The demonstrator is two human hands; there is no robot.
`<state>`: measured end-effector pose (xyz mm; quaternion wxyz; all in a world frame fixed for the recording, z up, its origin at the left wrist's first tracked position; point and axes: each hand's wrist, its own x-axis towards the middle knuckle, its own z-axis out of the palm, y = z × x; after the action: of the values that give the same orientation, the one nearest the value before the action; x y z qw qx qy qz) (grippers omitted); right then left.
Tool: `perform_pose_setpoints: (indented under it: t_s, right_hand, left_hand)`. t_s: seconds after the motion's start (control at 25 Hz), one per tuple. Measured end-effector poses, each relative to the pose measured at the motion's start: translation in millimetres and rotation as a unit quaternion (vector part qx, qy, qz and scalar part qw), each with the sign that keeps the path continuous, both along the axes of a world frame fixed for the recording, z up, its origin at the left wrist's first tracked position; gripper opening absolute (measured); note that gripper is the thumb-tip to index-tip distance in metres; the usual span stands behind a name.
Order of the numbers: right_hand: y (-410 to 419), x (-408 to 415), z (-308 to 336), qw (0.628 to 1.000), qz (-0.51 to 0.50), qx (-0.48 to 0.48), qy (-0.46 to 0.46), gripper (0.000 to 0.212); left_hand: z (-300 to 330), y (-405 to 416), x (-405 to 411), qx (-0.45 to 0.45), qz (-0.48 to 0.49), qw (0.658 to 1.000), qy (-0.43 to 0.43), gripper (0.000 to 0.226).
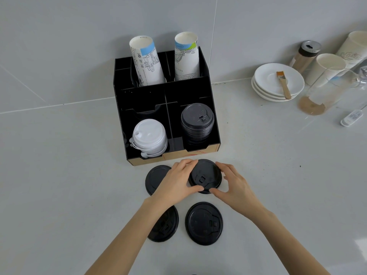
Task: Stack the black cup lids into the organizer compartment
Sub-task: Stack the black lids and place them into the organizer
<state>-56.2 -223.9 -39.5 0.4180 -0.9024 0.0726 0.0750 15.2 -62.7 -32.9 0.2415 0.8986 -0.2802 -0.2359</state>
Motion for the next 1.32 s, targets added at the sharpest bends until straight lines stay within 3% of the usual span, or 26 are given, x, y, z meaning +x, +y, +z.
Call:
perform_pose_setpoints:
  t_s: [0.24, 0.76, 1.04, 1.32]
  right_hand:
    - [-8.1, 5.0, 21.0, 0.998, 0.047, -0.001, -0.037, 0.06]
    - [-12.4, 37.6, 58.9, 0.988, 0.046, -0.038, -0.141, 0.052]
    - [-20.9, 81.1, 78.3, 0.983, 0.063, -0.088, -0.151, 0.051]
    - [-35.1, 122.6, 79.6, 0.98, 0.106, -0.118, -0.117, 0.052]
  left_hand:
    - [19.5, 12.3, 1.4, -0.053, -0.019, 0.998, -0.016, 0.071]
    - [46.8, 1.3, 13.7, -0.148, 0.093, 0.978, -0.113, 0.066]
    - [57.7, -22.7, 40.1, -0.154, 0.17, 0.959, -0.168, 0.062]
    - [50.3, -49.6, 59.8, -0.136, 0.26, 0.943, -0.155, 0.064]
